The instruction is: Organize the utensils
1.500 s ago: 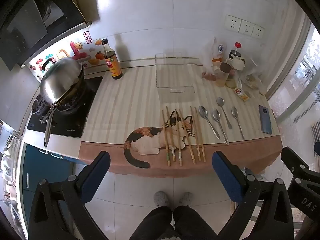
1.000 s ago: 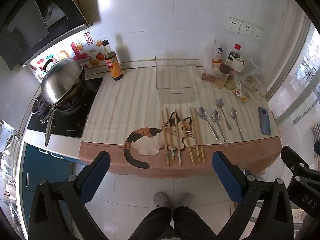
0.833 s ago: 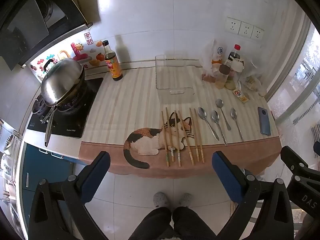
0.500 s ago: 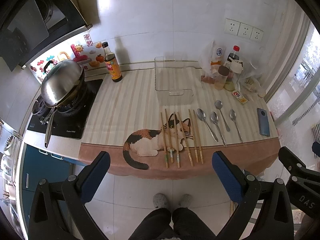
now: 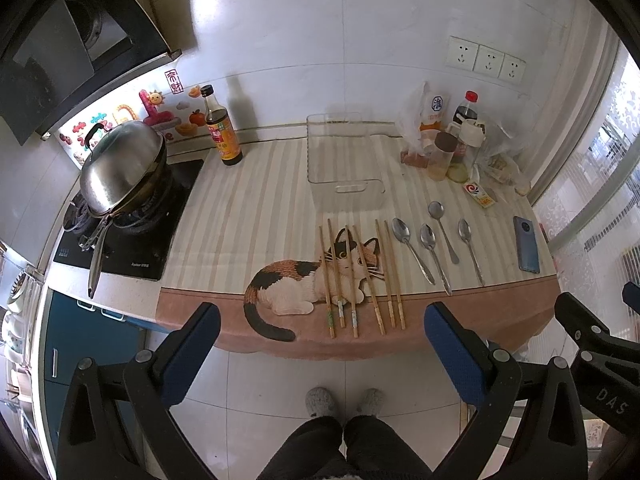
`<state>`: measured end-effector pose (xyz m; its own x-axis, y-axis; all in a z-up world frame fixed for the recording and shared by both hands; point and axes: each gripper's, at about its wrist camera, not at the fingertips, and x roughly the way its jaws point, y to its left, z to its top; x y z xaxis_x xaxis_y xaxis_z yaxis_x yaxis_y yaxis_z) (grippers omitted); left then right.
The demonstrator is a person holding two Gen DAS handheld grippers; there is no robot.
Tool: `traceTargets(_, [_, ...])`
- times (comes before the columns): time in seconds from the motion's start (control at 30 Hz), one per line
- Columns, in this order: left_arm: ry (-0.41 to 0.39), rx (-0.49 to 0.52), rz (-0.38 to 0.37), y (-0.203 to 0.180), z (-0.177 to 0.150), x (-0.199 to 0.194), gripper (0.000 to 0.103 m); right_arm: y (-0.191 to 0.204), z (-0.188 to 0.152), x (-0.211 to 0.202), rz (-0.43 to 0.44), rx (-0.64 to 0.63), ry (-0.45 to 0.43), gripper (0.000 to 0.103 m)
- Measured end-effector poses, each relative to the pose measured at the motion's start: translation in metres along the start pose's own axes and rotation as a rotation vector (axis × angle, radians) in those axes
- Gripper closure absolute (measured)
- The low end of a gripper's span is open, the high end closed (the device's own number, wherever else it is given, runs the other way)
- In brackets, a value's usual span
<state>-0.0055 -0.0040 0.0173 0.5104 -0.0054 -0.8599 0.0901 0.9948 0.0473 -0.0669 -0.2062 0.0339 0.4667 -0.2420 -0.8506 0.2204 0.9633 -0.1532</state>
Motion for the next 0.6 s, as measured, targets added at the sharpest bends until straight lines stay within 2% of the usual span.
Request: traceTargets(0.6, [0.004, 0.001, 0.002, -0.009, 0.003, 0.009, 0.0, -0.005, 0.005, 0.004, 0.001, 0.001, 0.006, 0.0])
